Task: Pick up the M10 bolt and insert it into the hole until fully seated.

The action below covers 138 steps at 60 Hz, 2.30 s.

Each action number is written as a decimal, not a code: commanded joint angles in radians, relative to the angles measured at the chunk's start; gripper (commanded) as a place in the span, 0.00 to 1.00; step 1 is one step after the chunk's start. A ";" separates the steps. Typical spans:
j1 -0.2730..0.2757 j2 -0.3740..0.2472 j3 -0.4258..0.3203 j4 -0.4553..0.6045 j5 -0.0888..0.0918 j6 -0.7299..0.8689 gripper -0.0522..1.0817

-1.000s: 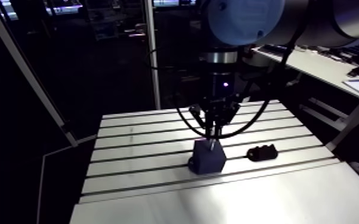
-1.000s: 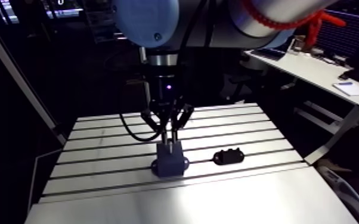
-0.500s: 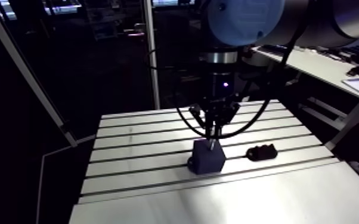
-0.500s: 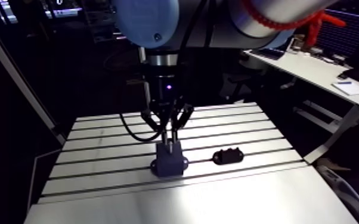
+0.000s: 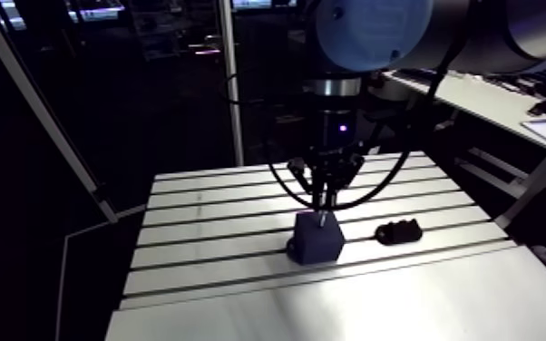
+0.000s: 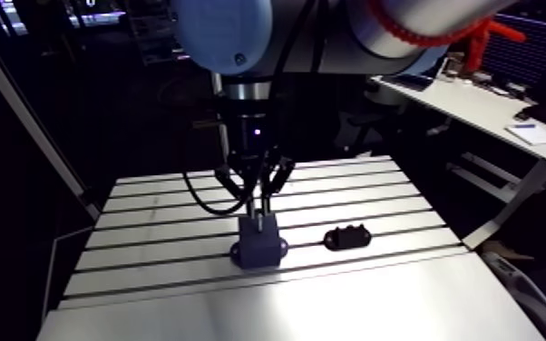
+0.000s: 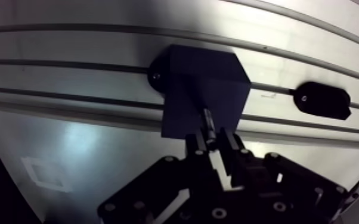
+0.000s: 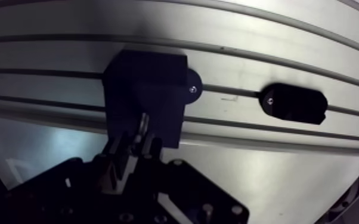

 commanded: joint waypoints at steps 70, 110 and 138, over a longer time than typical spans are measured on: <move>-0.004 -0.007 0.051 -0.076 0.012 0.001 0.05; -0.047 -0.122 -0.256 0.286 0.042 0.008 0.05; -0.041 -0.094 -0.459 0.430 0.026 0.019 0.05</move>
